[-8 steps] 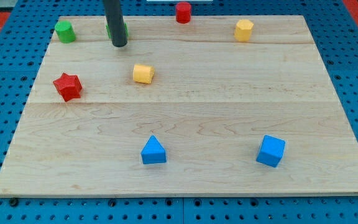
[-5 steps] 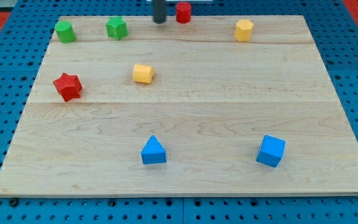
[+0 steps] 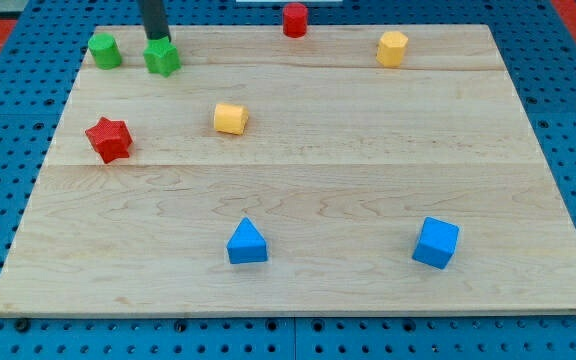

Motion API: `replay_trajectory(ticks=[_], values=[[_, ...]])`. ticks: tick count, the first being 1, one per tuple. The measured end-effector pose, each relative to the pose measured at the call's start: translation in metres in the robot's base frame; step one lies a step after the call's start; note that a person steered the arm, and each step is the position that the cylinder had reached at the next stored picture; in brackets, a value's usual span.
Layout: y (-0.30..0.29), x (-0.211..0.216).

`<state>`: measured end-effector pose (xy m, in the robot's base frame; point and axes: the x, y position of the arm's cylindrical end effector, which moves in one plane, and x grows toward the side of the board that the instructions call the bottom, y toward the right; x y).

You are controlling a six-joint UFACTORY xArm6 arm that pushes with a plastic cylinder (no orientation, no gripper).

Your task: Move the green star to the bottom left

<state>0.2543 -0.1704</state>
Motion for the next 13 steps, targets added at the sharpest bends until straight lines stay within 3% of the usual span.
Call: replay_trajectory(ticks=[1, 2, 5, 6, 7, 10, 11, 13], values=[[0.057, 0.089], [0.058, 0.125], [0.058, 0.097], [0.025, 0.114], [0.019, 0.085], [-0.034, 0.100], [-0.090, 0.149], [-0.050, 0.213]])
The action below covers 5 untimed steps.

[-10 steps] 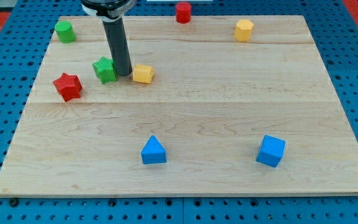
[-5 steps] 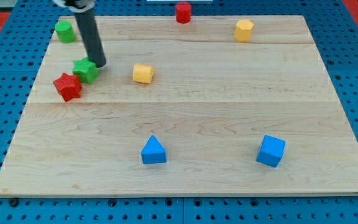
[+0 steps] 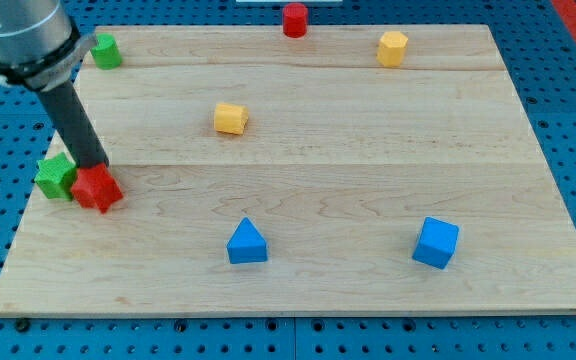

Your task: Move the green star to the bottom left

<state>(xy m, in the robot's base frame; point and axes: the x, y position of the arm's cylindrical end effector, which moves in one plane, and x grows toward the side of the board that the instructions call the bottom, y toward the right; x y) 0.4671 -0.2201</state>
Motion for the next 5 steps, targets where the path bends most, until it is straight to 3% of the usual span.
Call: replay_trajectory(ticks=[1, 2, 4, 5], values=[[-0.007, -0.063], [-0.055, -0.050], [-0.015, 0.076], [-0.009, 0.079]])
